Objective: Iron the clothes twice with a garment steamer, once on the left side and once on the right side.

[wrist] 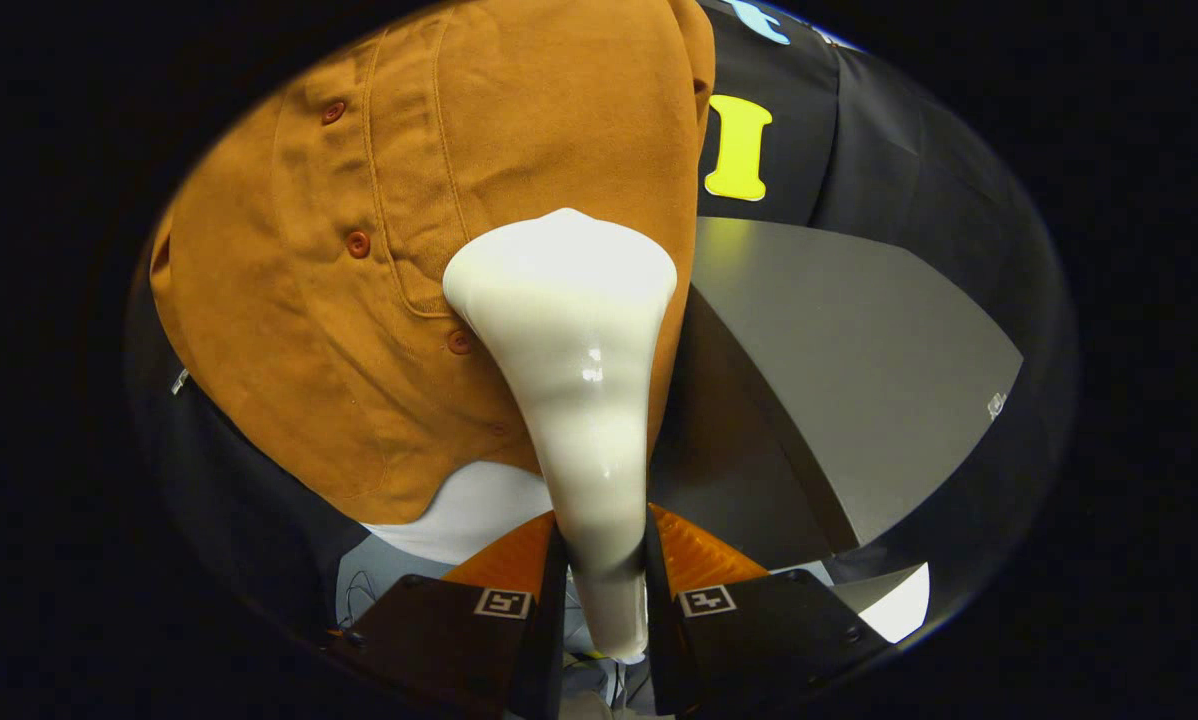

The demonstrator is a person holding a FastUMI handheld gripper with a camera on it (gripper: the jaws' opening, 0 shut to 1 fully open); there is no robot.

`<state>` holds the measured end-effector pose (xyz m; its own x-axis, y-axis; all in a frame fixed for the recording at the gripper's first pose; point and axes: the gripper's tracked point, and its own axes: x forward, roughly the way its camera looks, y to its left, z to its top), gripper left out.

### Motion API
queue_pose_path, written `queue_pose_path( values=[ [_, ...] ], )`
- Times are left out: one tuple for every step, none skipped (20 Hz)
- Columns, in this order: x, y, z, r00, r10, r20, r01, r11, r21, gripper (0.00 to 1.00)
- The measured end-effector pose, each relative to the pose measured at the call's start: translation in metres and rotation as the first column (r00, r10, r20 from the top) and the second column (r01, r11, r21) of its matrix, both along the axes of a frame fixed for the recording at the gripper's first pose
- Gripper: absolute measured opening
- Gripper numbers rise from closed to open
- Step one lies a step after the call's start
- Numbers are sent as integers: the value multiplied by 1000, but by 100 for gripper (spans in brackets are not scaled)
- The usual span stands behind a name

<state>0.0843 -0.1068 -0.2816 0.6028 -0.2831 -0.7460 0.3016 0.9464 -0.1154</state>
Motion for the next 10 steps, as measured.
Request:
queue_pose_path(
  values=[
    [-2,1,9,1000,-3,19,3,1000,-3,39],
    [-2,2,23,999,-4,48,4,1000,-10,39],
    [-1,5,39,996,0,84,1,1000,-20,39],
    [1,9,57,992,8,125,-4,1000,-30,39],
    [5,16,76,985,19,169,-13,999,-40,39],
    [10,24,95,977,35,211,-25,998,-49,39],
    [15,34,112,966,53,252,-40,998,-55,39],
    [18,45,128,954,73,291,-57,996,-63,38],
    [22,56,144,942,90,323,-71,995,-72,39],
    [25,68,158,930,106,351,-82,993,-81,38]
  ],
)
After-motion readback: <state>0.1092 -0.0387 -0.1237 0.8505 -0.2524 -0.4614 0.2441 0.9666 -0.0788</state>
